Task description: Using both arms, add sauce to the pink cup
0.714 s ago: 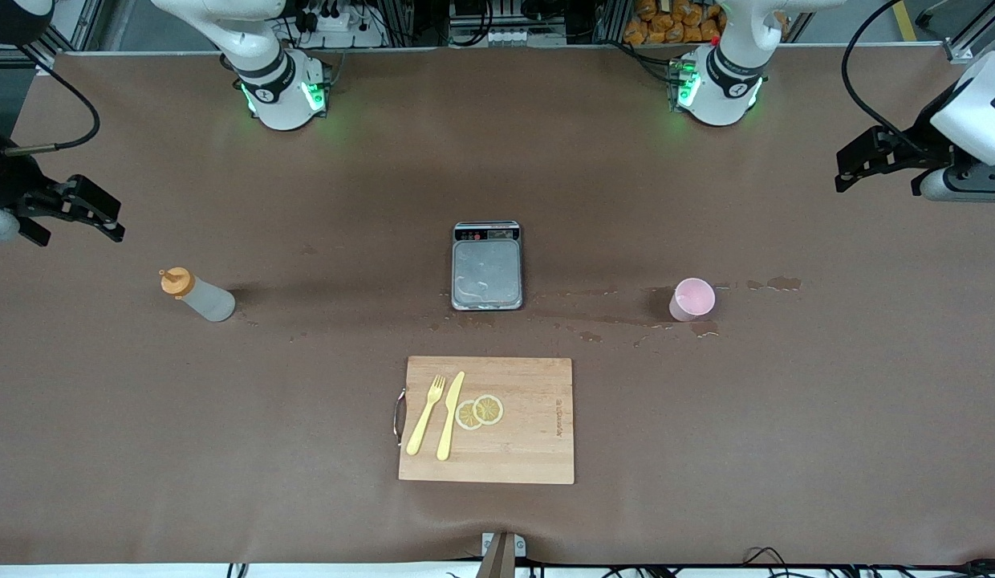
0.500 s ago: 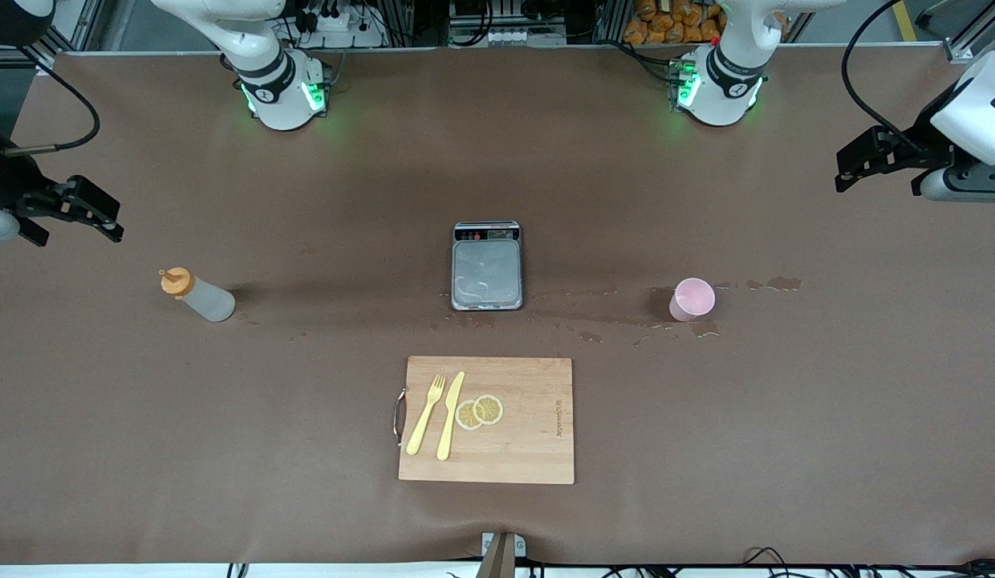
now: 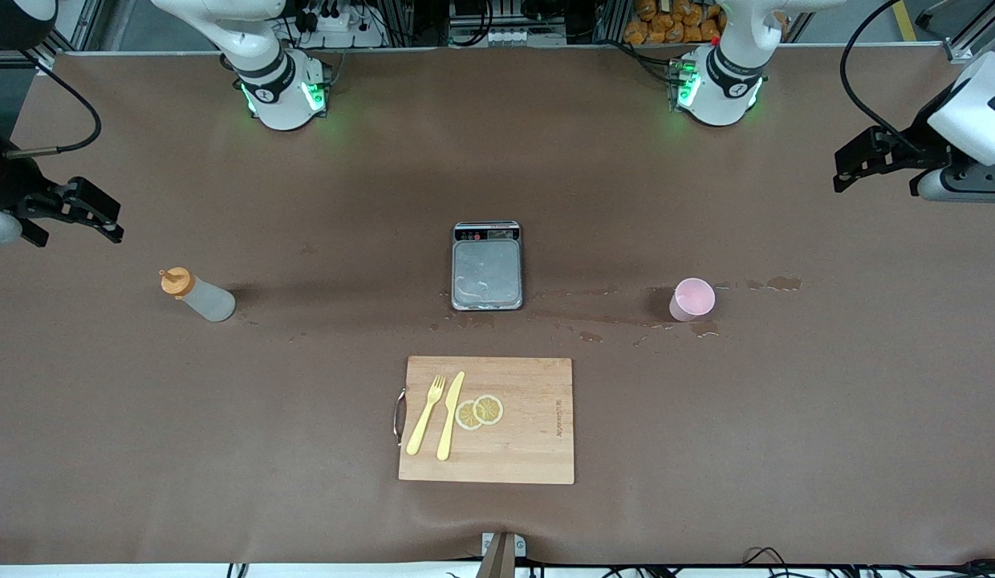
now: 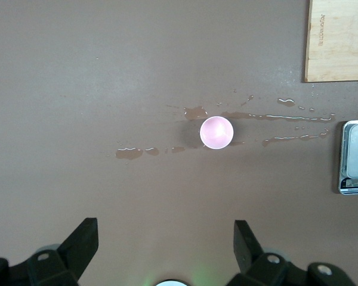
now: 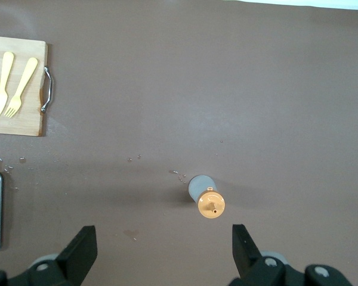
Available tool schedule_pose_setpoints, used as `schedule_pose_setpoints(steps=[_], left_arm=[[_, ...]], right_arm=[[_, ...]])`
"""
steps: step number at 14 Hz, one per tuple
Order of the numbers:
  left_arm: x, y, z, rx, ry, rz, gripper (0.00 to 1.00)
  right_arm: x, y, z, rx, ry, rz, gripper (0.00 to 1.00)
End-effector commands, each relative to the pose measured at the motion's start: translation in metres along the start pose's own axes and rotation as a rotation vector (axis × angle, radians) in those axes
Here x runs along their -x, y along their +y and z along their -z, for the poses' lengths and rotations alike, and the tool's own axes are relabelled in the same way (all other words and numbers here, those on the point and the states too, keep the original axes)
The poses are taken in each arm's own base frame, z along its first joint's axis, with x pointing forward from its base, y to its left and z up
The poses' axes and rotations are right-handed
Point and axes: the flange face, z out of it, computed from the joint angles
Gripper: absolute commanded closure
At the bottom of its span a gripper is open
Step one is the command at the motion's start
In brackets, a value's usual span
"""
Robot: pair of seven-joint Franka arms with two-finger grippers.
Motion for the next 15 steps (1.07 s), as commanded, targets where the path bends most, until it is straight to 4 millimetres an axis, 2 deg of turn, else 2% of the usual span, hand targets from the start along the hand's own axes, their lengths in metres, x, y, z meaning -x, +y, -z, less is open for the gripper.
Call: schedule_pose_setpoints(steps=[1,2,3,4,5,6,8,9,10,12,13,14,15], left_arm=[[-0.003,-0.002,0.004,0.008,-0.001,0.004,0.0],[0.001,-0.007,0.01,0.01,0.012,0.009,0.0],[0.001,-0.013,0.01,0.015,0.012,0.018,0.0],[-0.001,-0.021,0.006,0.02,0.004,0.033,0.0],[-0.004,-0.02,-0.001,0.021,-0.011,0.032,0.0],[-0.008,-0.019,-0.012,0.021,-0.03,0.029,0.0],[-0.015,-0.013,-0.034,0.019,-0.036,0.019,0.0],[-0.017,-0.01,-0.046,0.019,-0.039,0.016,0.0],[-0.02,-0.01,-0.058,0.019,-0.039,0.016,0.0],[-0.025,-0.009,-0.084,0.019,-0.035,0.015,0.0],[-0.028,-0.009,-0.098,0.02,-0.024,0.016,0.0],[-0.029,-0.01,-0.11,0.02,-0.012,0.018,0.0],[-0.031,-0.01,-0.123,0.022,-0.006,0.019,0.0]], right_arm=[[-0.005,0.01,-0.001,0.014,-0.01,-0.003,0.0],[-0.007,0.022,-0.01,0.014,-0.025,-0.024,0.0],[-0.006,0.042,-0.015,0.014,-0.034,-0.057,0.0],[-0.008,0.054,-0.025,0.012,-0.052,-0.082,0.0],[-0.007,0.072,-0.031,0.011,-0.06,-0.112,0.0],[-0.004,0.086,-0.033,-0.001,-0.065,-0.145,0.0],[-0.001,0.091,-0.039,-0.004,-0.09,-0.154,0.0],[0.001,0.1,-0.041,0.0,-0.095,-0.169,0.0],[0.001,0.115,-0.051,-0.004,-0.111,-0.193,0.0],[-0.002,0.142,-0.087,-0.023,-0.17,-0.236,0.0],[0.002,0.162,-0.099,-0.03,-0.185,-0.256,0.0],[0.006,0.176,-0.105,-0.036,-0.195,-0.269,0.0],[0.007,0.181,-0.108,-0.037,-0.199,-0.276,0.0]])
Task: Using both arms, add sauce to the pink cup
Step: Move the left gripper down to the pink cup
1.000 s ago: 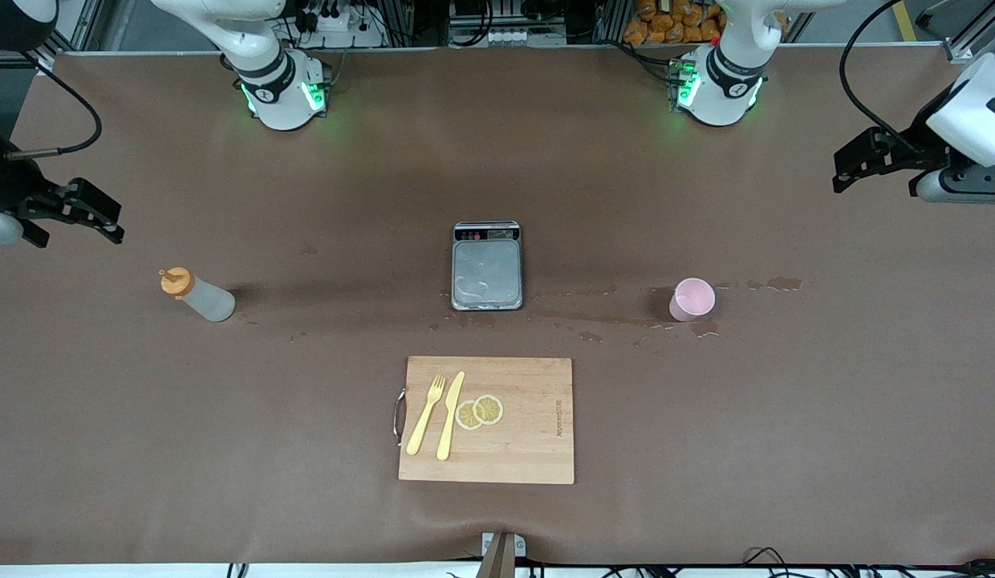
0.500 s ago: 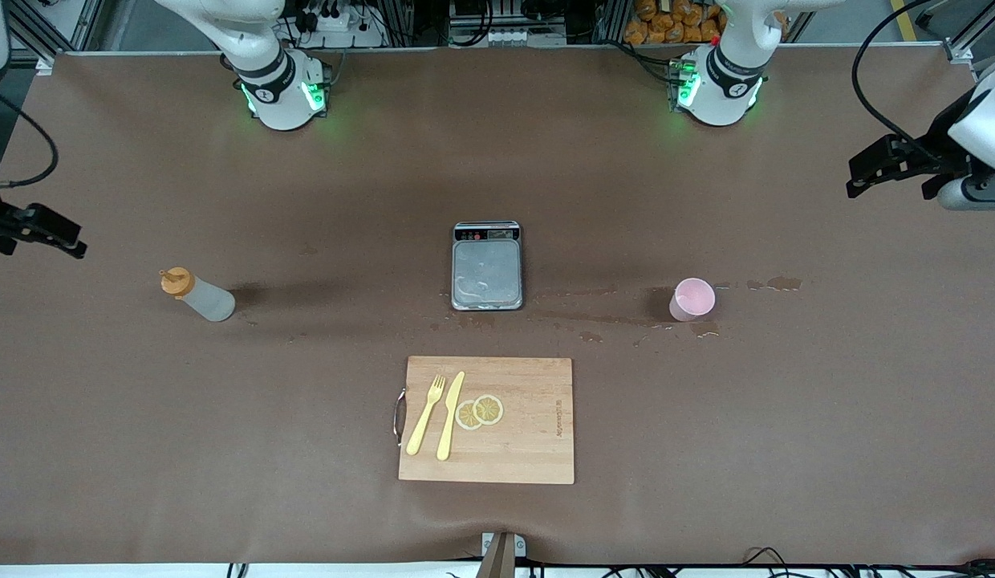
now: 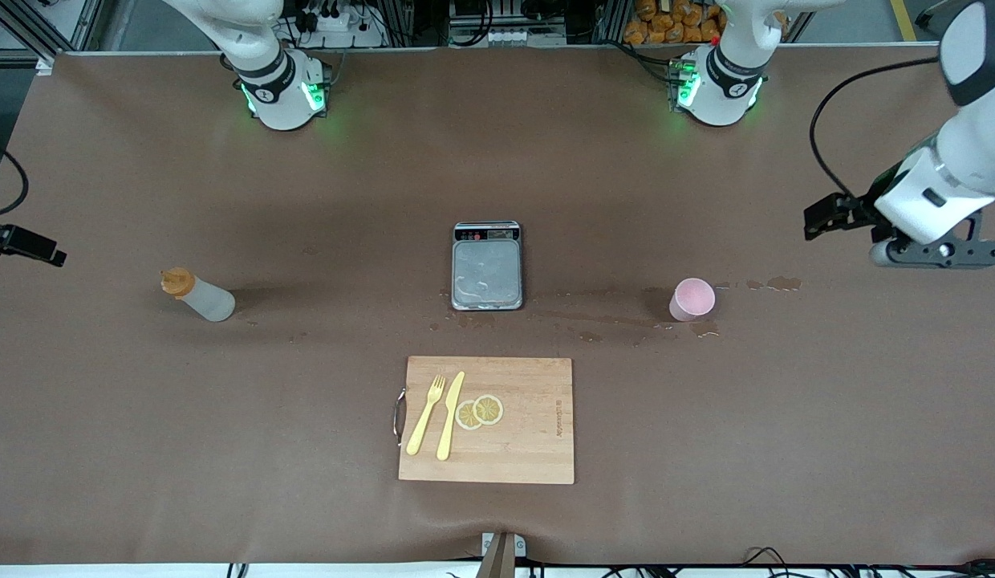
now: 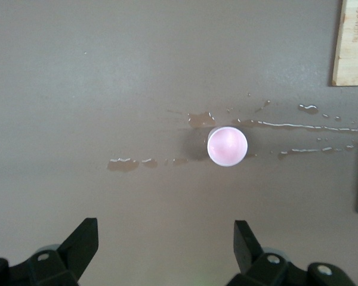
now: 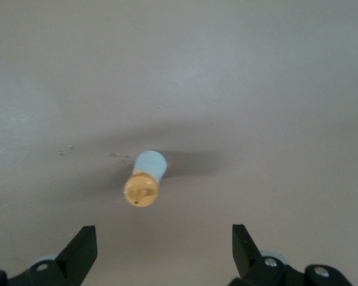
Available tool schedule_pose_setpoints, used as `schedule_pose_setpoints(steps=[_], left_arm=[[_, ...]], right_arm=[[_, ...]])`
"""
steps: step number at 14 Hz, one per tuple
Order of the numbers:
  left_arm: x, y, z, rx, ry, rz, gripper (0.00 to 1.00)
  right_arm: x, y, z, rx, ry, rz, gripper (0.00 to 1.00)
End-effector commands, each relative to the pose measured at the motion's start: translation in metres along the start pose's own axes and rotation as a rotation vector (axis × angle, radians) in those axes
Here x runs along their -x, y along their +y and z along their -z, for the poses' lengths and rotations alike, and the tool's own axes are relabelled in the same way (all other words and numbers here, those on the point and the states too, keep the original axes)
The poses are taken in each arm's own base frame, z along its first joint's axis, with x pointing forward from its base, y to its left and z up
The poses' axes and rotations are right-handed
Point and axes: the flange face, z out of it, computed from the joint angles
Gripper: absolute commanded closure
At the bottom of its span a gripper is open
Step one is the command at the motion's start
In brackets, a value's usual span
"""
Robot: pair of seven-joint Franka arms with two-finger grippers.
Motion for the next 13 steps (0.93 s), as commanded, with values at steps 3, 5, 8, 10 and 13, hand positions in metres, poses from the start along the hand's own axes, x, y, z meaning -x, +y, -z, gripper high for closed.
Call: schedule_pose_setpoints(steps=[3,5,8,10,13], left_arm=[[-0.012,0.007,-0.055,0.02,-0.007,-0.009,0.0],[-0.025,0.01,-0.082,0.02,-0.024,-0.015,0.0],[-0.037,0.009,-0.105,0.025,-0.021,-0.01,0.0],[-0.042,0.013,-0.121,0.024,-0.035,-0.011,0.0],[-0.049,0.023,-0.14,0.03,-0.028,-0.015,0.0]], right_arm=[[-0.012,0.043,-0.027,-0.031,-0.045,-0.055,0.0],[-0.017,0.056,-0.045,-0.038,-0.077,-0.109,0.0],[-0.015,0.069,-0.064,-0.086,-0.137,-0.268,0.0],[-0.012,0.07,-0.071,-0.115,-0.191,-0.353,0.0],[-0.013,0.07,-0.093,-0.144,-0.277,-0.496,0.0]])
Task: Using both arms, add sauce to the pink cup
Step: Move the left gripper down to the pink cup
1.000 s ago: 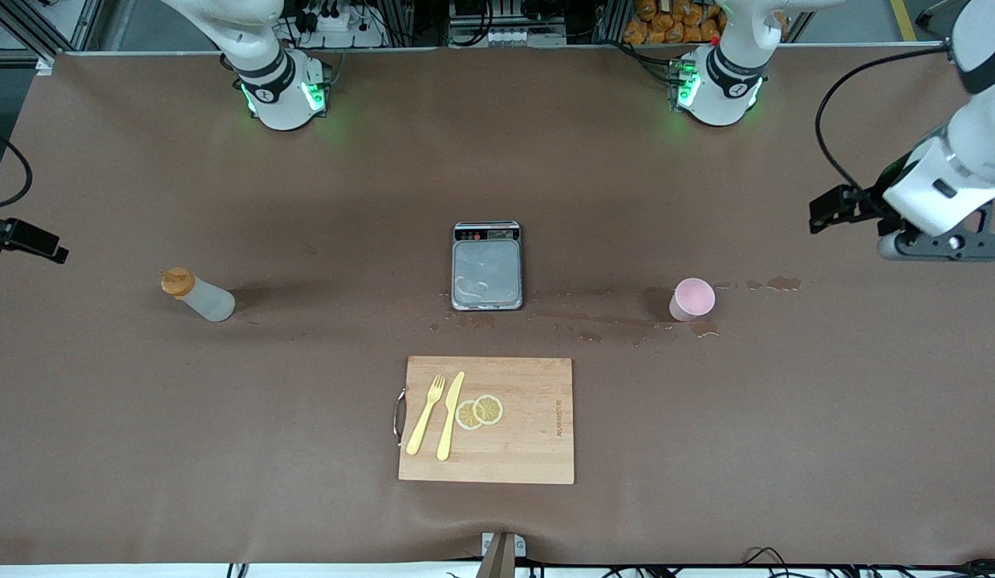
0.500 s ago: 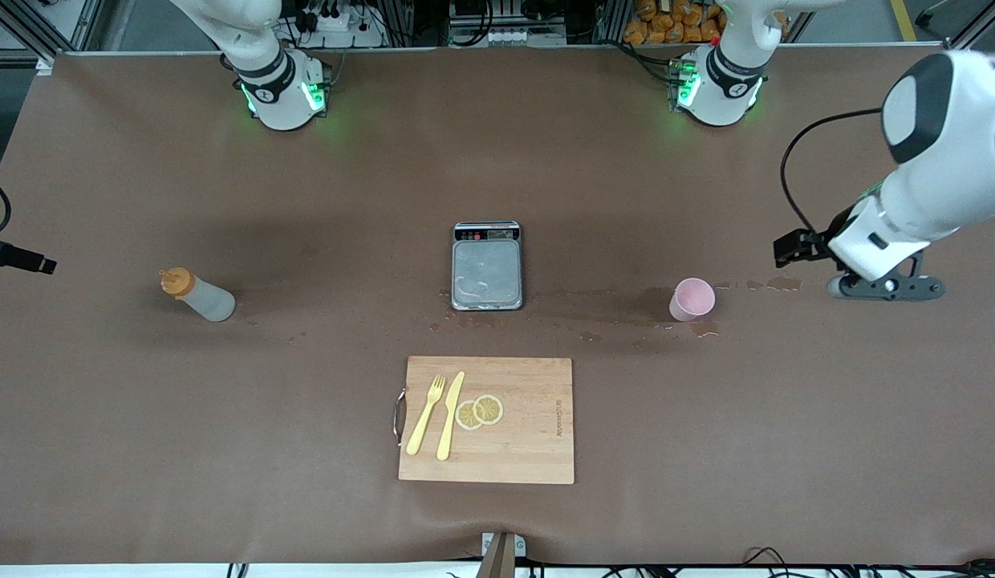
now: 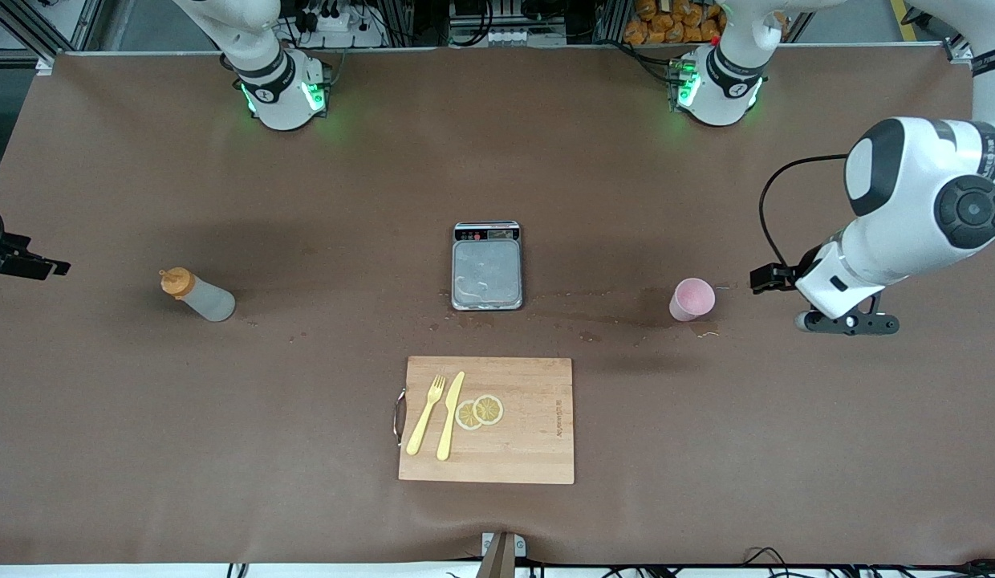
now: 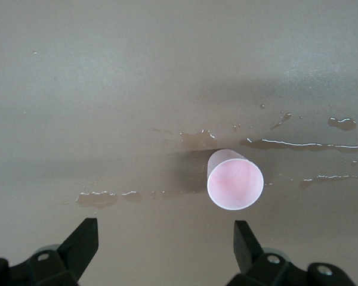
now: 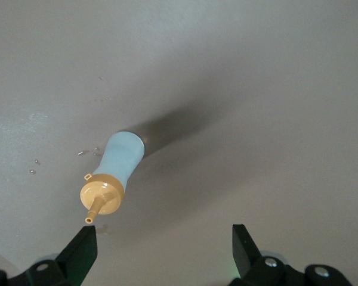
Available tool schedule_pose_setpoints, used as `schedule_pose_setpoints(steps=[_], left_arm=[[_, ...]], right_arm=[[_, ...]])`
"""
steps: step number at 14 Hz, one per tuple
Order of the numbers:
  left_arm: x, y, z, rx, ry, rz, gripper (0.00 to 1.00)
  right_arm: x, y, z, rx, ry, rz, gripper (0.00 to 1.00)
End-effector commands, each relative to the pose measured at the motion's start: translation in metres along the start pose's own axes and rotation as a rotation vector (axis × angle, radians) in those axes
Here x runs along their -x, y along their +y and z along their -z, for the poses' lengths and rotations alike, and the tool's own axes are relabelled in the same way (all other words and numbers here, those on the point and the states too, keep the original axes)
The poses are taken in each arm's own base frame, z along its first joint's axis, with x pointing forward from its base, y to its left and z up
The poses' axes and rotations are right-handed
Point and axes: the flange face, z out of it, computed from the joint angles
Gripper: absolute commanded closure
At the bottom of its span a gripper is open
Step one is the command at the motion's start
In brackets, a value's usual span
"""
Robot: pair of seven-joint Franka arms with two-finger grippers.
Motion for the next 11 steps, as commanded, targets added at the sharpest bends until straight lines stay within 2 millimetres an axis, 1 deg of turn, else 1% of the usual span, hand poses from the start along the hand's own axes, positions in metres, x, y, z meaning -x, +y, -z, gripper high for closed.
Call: schedule_pose_setpoints(steps=[1,2,4,5,6,8,11], left_arm=[[-0.009,0.013,-0.015,0.028,0.022,0.004,0.0],[-0.014,0.021,-0.026,0.052,0.024,0.005,0.0],[-0.021,0.016,-0.04,0.065,0.026,0.02,0.0],[-0.024,0.017,-0.047,0.087,0.034,0.032,0.0],[-0.027,0.02,-0.053,0.133,0.034,0.059,0.0],[-0.026,0.019,-0.066,0.164,0.011,0.082,0.0],[-0.03,0.026,-0.09,0.179,0.01,0.094,0.0]], right_arm=[[-0.012,0.003,-0.017,-0.059,-0.092,-0.132,0.0],[-0.018,0.007,-0.03,-0.06,-0.131,-0.178,0.0],[-0.028,0.017,-0.045,-0.08,-0.174,-0.214,0.0],[-0.031,0.019,-0.055,-0.093,-0.21,-0.223,0.0],[-0.037,0.027,-0.064,-0.123,-0.24,-0.241,0.0],[-0.041,0.031,-0.076,-0.14,-0.278,-0.27,0.0],[-0.042,0.031,-0.081,-0.132,-0.302,-0.372,0.0]])
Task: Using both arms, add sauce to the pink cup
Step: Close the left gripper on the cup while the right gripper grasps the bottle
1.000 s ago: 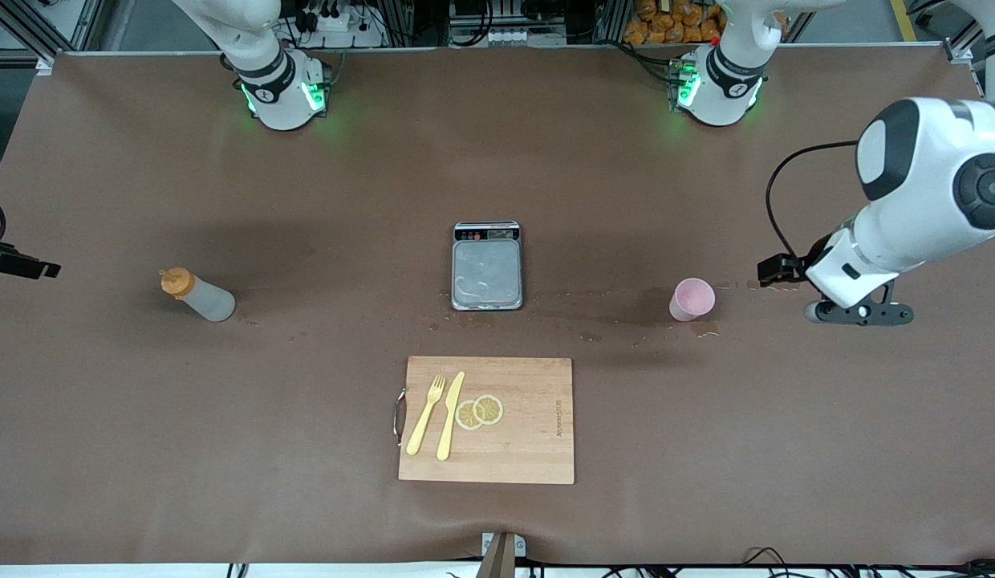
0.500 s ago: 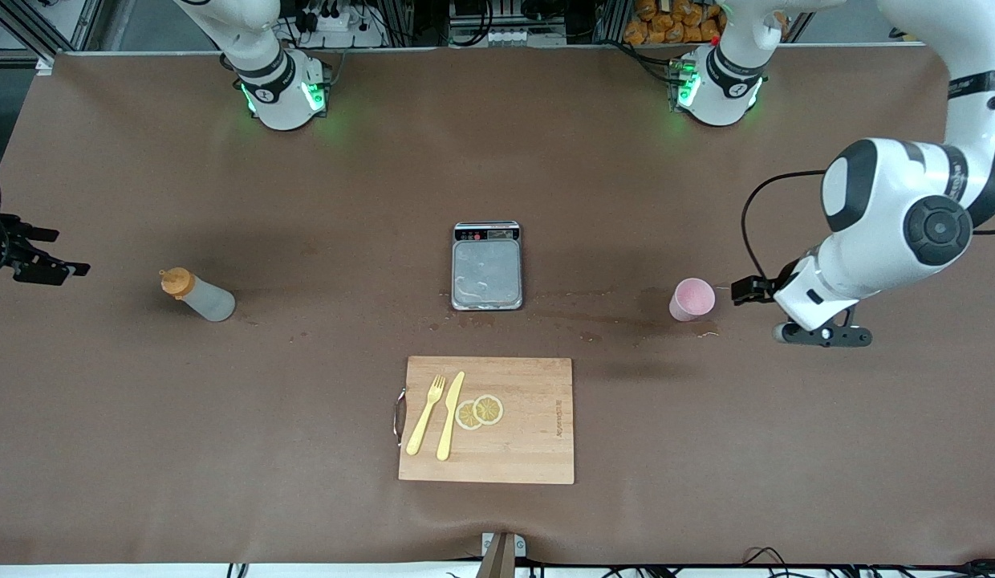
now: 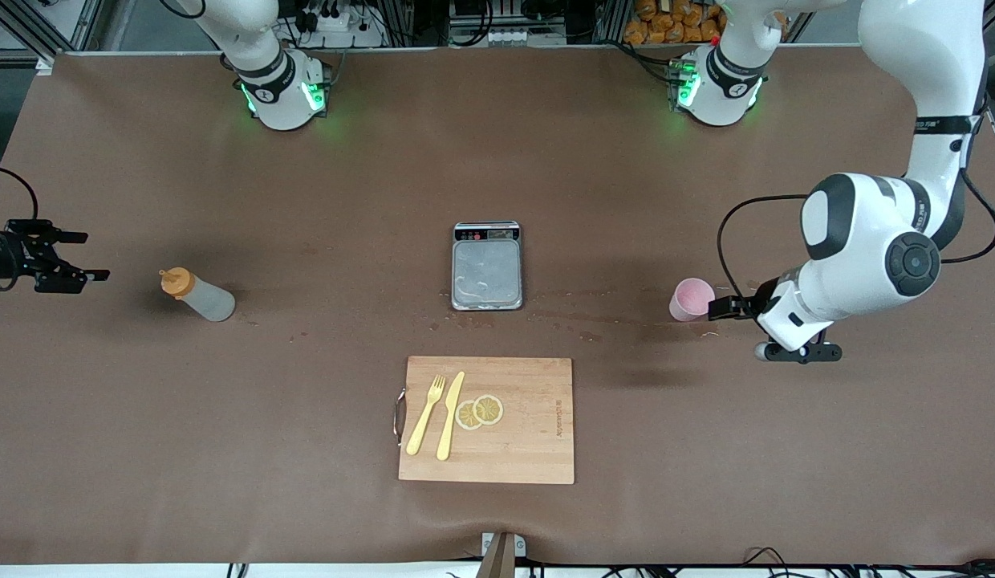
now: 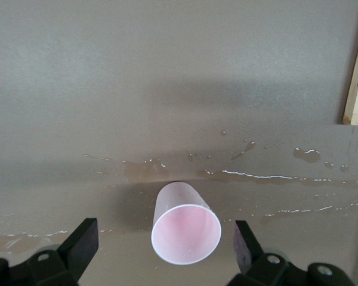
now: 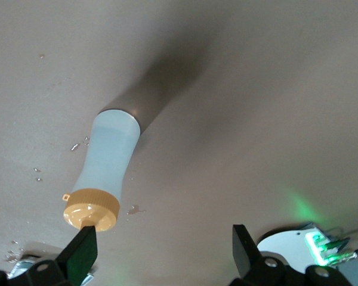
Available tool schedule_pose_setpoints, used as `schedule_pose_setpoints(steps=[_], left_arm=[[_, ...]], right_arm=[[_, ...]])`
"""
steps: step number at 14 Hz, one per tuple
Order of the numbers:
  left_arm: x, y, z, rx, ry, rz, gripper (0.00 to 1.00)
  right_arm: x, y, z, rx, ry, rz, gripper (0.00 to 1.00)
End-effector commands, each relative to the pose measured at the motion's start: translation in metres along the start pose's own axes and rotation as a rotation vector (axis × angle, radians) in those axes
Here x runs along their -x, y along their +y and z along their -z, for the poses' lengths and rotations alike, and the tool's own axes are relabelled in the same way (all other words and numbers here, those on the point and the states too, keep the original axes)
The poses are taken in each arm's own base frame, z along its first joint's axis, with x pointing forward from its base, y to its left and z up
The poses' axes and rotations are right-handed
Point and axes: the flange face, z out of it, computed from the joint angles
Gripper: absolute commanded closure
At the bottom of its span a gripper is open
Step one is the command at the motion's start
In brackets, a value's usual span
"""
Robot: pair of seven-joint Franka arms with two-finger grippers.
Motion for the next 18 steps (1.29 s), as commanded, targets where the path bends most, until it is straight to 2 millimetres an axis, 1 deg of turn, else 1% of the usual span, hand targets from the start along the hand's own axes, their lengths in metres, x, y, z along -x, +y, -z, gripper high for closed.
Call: schedule_pose_setpoints(steps=[1,2,3,4,5,6,7,8,9,11,12,13,15,16,18], left_arm=[[0.001,0.004,-0.019,0.02,0.006,0.041,0.0],[0.006,0.003,-0.03,0.016,-0.013,0.063,0.0],[0.012,0.0,-0.041,0.01,-0.036,0.078,0.0],[0.018,-0.005,-0.052,0.005,-0.061,0.088,0.0],[0.025,-0.009,-0.062,0.001,-0.084,0.092,0.0],[0.031,-0.009,-0.07,-0.008,-0.104,0.087,0.0],[0.033,-0.01,-0.074,-0.011,-0.113,0.087,0.0],[0.033,-0.011,-0.079,-0.012,-0.12,0.088,0.0],[0.032,-0.01,-0.084,-0.014,-0.127,0.086,0.0],[0.03,-0.009,-0.091,-0.015,-0.135,0.084,0.0],[0.03,-0.01,-0.094,-0.016,-0.139,0.084,0.0],[0.031,-0.011,-0.101,-0.018,-0.151,0.084,0.0],[0.032,-0.013,-0.104,-0.018,-0.159,0.074,0.0],[0.032,-0.014,-0.104,-0.018,-0.158,0.076,0.12],[0.031,-0.011,-0.103,-0.019,-0.154,0.07,0.95]], right_arm=[[-0.002,-0.005,0.002,-0.021,-0.03,-0.073,0.0],[-0.002,-0.006,-0.001,-0.042,-0.051,-0.08,0.0],[-0.009,-0.002,-0.01,-0.056,-0.099,-0.09,0.0],[-0.021,0.008,-0.019,-0.086,-0.155,-0.113,0.0],[-0.024,0.011,-0.023,-0.119,-0.193,-0.122,0.0],[-0.029,0.01,-0.034,-0.119,-0.232,-0.133,0.0],[-0.038,0.017,-0.041,-0.126,-0.261,-0.158,0.0],[-0.045,0.023,-0.043,-0.175,-0.296,-0.179,0.0],[-0.053,0.028,-0.052,-0.203,-0.332,-0.194,0.0],[-0.076,0.045,-0.067,-0.253,-0.383,-0.229,0.0],[-0.085,0.049,-0.078,-0.281,-0.416,-0.242,0.0],[-0.094,0.056,-0.087,-0.313,-0.447,-0.258,0.0],[-0.104,0.059,-0.096,-0.375,-0.488,-0.279,0.0],[-0.11,0.065,-0.101,-0.403,-0.508,-0.295,0.0],[-0.117,0.068,-0.109,-0.447,-0.543,-0.312,0.0]])
